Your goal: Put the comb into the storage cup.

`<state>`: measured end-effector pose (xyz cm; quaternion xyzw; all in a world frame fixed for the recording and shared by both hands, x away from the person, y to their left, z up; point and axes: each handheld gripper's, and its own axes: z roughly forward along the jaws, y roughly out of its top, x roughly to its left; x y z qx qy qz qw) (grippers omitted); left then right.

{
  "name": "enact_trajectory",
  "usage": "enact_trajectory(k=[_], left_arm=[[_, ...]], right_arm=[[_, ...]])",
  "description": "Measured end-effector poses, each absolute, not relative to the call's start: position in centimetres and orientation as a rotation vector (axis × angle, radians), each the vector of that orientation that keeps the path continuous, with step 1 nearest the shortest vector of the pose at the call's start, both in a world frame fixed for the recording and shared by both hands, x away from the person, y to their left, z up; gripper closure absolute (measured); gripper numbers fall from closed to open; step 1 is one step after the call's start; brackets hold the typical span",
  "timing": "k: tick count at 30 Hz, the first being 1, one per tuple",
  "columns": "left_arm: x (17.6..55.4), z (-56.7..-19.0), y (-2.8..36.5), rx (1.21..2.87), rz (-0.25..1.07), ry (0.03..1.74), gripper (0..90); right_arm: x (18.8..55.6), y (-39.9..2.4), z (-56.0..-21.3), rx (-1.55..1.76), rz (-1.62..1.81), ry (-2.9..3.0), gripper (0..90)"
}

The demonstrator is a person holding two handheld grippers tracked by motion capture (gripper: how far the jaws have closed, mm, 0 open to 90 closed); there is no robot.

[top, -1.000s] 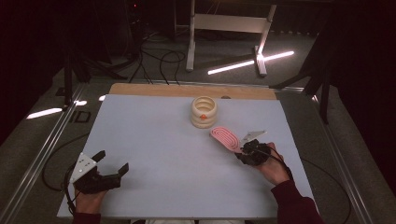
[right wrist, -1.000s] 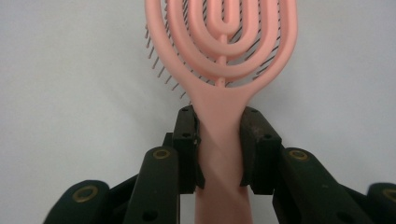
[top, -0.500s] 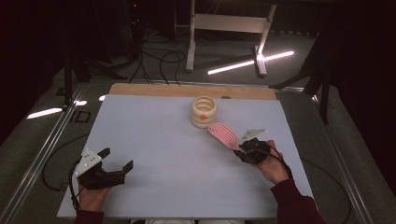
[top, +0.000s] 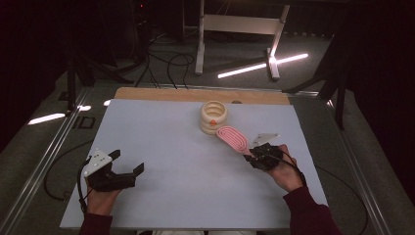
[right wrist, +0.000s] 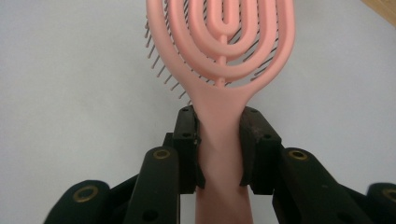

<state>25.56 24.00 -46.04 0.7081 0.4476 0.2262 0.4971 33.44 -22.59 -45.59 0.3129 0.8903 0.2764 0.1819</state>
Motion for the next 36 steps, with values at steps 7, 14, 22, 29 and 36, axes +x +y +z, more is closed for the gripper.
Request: enact_trajectory(k=[7, 14, 22, 29, 36], left_arm=[[26.6, -45.4, 22.8, 1.75, 0.482, 1.057, 0.1], [27.3, -45.1, 21.7, 1.756, 0.46, 1.036, 0.1], [28.0, -44.3, 20.4, 1.761, 0.452, 1.014, 0.1], [28.7, -43.8, 19.1, 1.769, 0.442, 0.997, 0.1], [29.4, -43.4, 17.8, 1.78, 0.432, 0.986, 0.1]], right_arm=[[33.3, -22.2, -44.8, 0.873, 0.808, 2.496, 70.3], [33.3, -21.3, -43.6, 0.845, 0.838, 2.482, 70.3], [33.5, -20.4, -42.6, 0.815, 0.851, 2.471, 70.4], [33.6, -19.8, -42.0, 0.799, 0.876, 2.463, 70.4], [33.6, -19.2, -41.9, 0.797, 0.899, 2.452, 70.4]])
